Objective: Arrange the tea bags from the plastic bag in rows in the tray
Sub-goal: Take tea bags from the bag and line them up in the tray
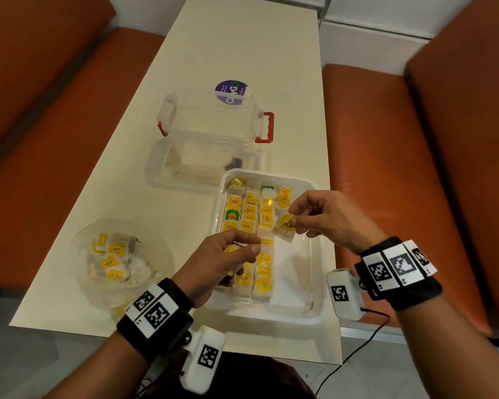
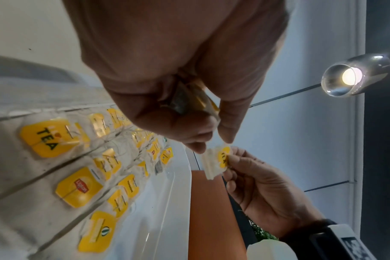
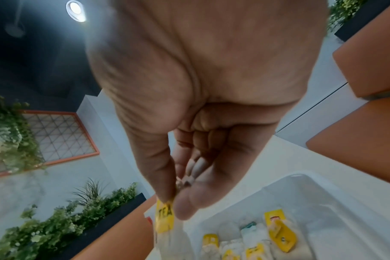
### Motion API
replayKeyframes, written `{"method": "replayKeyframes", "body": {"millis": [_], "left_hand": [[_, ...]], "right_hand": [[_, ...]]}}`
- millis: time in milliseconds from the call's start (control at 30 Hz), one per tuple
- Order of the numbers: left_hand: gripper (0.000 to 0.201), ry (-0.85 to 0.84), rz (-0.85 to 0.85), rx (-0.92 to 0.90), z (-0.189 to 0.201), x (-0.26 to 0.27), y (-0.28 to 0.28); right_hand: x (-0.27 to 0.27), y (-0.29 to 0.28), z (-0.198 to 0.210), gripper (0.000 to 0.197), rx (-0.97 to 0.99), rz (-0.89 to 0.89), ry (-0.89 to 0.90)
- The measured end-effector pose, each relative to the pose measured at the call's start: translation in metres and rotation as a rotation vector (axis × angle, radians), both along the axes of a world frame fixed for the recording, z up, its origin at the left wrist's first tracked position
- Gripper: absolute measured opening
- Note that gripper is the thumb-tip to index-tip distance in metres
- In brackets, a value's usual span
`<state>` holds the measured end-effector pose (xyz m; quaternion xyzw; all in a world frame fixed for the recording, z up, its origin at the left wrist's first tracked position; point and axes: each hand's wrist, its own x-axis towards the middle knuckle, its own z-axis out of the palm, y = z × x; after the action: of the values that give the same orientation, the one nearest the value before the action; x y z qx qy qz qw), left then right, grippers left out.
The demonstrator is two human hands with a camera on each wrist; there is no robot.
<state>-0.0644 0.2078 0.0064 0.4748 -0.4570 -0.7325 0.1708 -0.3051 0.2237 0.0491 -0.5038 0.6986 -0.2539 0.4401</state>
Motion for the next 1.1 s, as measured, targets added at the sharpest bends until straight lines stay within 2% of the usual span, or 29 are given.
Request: {"method": "replayKeyframes", "body": {"millis": [233,333,400,500,667,900,1000,1100], "left_hand": [[0.029,0.096,0.101,0.180,0.001,0.010,0.004],[0.019,0.168,0.142,0.276,0.002,0.013,0.004],[0.028,0.207,0.148,0.311,0.003,0.014,0.004],[0.038,0.208,0.133,0.262,0.005,0.015,0.005],[0.033,0.197,0.124,0.215,0.006,0.020,0.008],[0.030,0.195,0.126,0.194,0.007,0.024,0.010],[0.036,0.201,0.159,0.199,0.008,0.023,0.010],[0.026,0.182,0.153,0.178,0.009,0.023,0.010]], "right_hand": [[-0.023,-0.021,-0.023,0.010,0.089,-0.007,0.096],[-0.027,-0.031,-0.031,0.007,0.111,0.009,0.151],[-0.028,-0.039,-0.037,0.006,0.141,0.034,0.211],[-0.028,-0.050,-0.048,0.007,0.178,0.071,0.295],[-0.027,-0.063,-0.062,0.010,0.205,0.075,0.426],[-0.023,-0.069,-0.068,0.008,0.221,0.032,0.476],[-0.019,-0.071,-0.069,0.012,0.214,0.029,0.494],[-0.017,-0.073,-0.070,0.012,0.204,0.032,0.512]]}}
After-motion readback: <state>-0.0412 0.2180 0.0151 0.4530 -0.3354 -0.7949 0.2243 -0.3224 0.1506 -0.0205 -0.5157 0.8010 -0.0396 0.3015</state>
